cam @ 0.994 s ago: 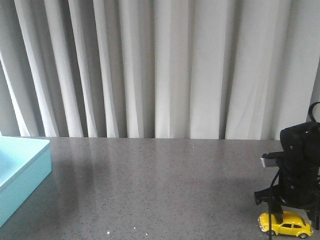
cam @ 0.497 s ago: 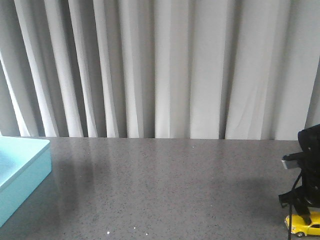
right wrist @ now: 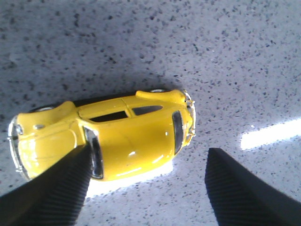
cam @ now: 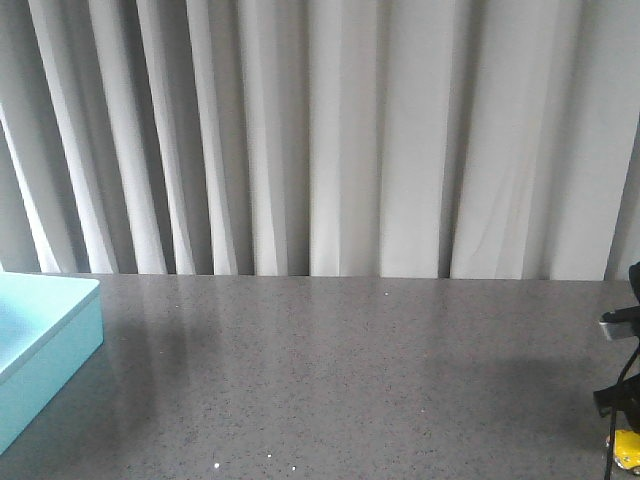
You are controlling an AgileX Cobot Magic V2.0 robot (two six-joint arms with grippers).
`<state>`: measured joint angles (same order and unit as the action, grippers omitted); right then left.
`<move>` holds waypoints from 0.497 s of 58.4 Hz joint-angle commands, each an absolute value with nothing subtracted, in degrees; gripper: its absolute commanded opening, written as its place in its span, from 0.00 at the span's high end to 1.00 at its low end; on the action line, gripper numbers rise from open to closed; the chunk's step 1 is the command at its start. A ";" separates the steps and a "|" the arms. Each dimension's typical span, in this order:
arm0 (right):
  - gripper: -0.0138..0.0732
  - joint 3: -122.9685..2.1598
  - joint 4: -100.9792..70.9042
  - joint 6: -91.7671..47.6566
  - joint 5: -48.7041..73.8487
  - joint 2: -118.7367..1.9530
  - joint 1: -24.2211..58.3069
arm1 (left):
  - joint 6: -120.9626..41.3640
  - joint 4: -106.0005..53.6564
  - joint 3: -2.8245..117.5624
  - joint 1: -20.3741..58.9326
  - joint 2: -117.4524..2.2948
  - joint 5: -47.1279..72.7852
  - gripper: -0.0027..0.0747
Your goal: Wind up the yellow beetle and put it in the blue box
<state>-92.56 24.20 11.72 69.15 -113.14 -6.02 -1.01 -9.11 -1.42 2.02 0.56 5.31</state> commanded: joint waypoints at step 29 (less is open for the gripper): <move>0.26 -107.20 -5.33 3.01 59.15 -98.89 -11.08 | -0.63 -9.33 -0.87 1.81 1.53 1.10 0.97</move>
